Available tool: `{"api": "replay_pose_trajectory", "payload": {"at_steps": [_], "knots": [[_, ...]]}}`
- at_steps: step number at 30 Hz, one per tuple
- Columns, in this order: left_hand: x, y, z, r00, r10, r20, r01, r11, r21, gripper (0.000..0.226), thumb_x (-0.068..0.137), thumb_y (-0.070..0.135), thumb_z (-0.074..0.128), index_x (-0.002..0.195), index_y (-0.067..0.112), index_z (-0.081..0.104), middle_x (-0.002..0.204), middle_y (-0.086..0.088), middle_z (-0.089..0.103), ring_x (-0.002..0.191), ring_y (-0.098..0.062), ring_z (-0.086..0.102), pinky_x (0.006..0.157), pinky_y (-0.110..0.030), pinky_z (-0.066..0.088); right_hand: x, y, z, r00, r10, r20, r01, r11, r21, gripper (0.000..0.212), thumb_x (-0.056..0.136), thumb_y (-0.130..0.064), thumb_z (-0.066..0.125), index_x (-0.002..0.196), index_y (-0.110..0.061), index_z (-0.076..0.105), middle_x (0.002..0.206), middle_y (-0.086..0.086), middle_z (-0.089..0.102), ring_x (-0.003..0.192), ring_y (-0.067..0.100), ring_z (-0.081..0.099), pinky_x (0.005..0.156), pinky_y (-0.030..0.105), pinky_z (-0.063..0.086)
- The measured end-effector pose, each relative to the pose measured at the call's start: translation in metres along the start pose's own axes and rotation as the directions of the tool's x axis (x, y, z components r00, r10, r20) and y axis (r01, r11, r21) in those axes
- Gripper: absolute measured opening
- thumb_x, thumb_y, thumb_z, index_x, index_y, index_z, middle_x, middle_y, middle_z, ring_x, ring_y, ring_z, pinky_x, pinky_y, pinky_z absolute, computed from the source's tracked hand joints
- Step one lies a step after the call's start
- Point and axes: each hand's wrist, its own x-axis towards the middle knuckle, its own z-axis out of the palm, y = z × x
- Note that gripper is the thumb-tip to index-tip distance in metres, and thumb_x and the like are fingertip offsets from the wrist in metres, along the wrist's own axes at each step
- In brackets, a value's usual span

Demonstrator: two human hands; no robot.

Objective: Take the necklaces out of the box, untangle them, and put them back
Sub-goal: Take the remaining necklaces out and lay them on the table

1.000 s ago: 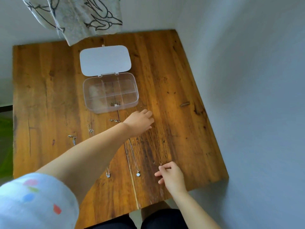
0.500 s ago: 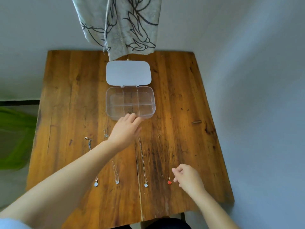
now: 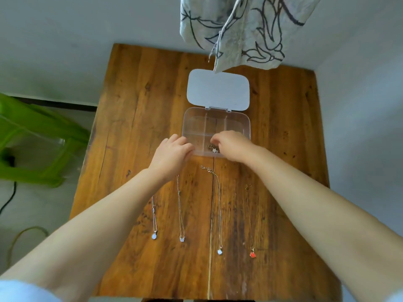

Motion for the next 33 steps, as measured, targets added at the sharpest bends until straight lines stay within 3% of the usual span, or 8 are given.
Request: {"api": "replay_pose_trajectory", "payload": {"at_steps": [6,12,15,20,25,27,30,33], "knots": [[-0.002,-0.003,0.003,1.000,-0.002,-0.025,0.002,1.000,-0.012,0.003,0.081,0.012,0.068,0.082,0.009,0.069,0.072,-0.008,0.063,0.065,-0.031,0.054,0.054,-0.034,0.041,0.008,-0.012,-0.012,0.980,-0.072,0.187,0.108,0.976,-0.190,0.032,0.091,-0.004,0.045,0.113,-0.019,0.063,0.119,0.005,0.062,0.098,0.025,0.057,0.072,0.032,0.042],[-0.002,-0.001,0.006,0.999,-0.039,-0.037,0.038,0.999,-0.018,0.007,0.086,0.015,0.064,0.086,0.010,0.070,0.077,-0.007,0.065,0.070,-0.029,0.055,0.057,-0.033,0.038,0.004,-0.014,-0.018,0.950,-0.065,0.305,0.110,0.985,-0.132,0.030,0.093,-0.007,0.042,0.114,-0.006,0.063,0.117,0.013,0.063,0.103,0.029,0.060,0.088,0.037,0.052],[-0.003,-0.001,0.006,0.998,-0.047,-0.028,0.047,0.999,-0.023,0.010,0.088,0.016,0.061,0.089,0.010,0.070,0.080,-0.007,0.065,0.073,-0.029,0.056,0.058,-0.036,0.041,0.001,-0.016,-0.018,0.944,-0.064,0.325,0.140,0.966,-0.216,0.027,0.091,-0.010,0.045,0.109,-0.002,0.064,0.112,0.017,0.063,0.096,0.030,0.062,0.083,0.040,0.054],[-0.002,0.000,0.003,0.999,-0.033,-0.032,0.033,0.999,-0.010,0.008,0.085,0.014,0.065,0.089,0.010,0.071,0.080,-0.007,0.067,0.071,-0.027,0.056,0.060,-0.030,0.034,-0.005,-0.016,-0.021,0.944,-0.077,0.320,0.207,0.896,-0.394,0.034,0.089,-0.012,0.048,0.123,-0.009,0.055,0.118,0.011,0.053,0.105,0.026,0.051,0.083,0.036,0.053],[-0.003,0.001,0.004,0.998,-0.045,-0.041,0.045,0.999,-0.005,0.009,0.086,0.015,0.064,0.088,0.010,0.071,0.079,-0.007,0.066,0.070,-0.028,0.055,0.058,-0.032,0.036,-0.003,-0.012,-0.024,0.920,-0.081,0.382,0.212,0.926,-0.314,0.030,0.089,-0.013,0.050,0.118,-0.010,0.054,0.101,0.007,0.056,0.085,0.020,0.055,0.063,0.026,0.046],[-0.003,0.002,0.005,0.998,-0.053,-0.036,0.053,0.999,-0.008,0.009,0.087,0.015,0.063,0.088,0.010,0.071,0.079,-0.007,0.066,0.070,-0.029,0.055,0.058,-0.035,0.039,-0.001,-0.009,-0.022,0.919,-0.094,0.382,0.205,0.943,-0.261,0.028,0.089,-0.015,0.050,0.117,-0.010,0.056,0.102,0.008,0.059,0.085,0.021,0.056,0.064,0.027,0.046],[-0.002,0.001,0.005,0.998,-0.053,-0.039,0.054,0.999,0.002,0.010,0.087,0.016,0.062,0.089,0.011,0.071,0.080,-0.007,0.067,0.071,-0.028,0.055,0.058,-0.034,0.038,-0.002,-0.001,-0.016,0.946,-0.141,0.291,0.194,0.967,-0.164,0.022,0.091,-0.015,0.054,0.111,-0.012,0.059,0.107,0.008,0.062,0.091,0.021,0.059,0.075,0.029,0.050],[-0.002,0.001,0.004,0.999,-0.046,-0.028,0.047,0.999,0.020,0.011,0.088,0.016,0.061,0.091,0.011,0.071,0.082,-0.007,0.067,0.073,-0.028,0.054,0.060,-0.034,0.037,-0.009,0.005,-0.014,0.973,-0.188,0.137,0.193,0.981,-0.027,0.014,0.092,-0.015,0.056,0.103,-0.013,0.064,0.102,0.003,0.062,0.091,0.019,0.060,0.072,0.024,0.047]]}}
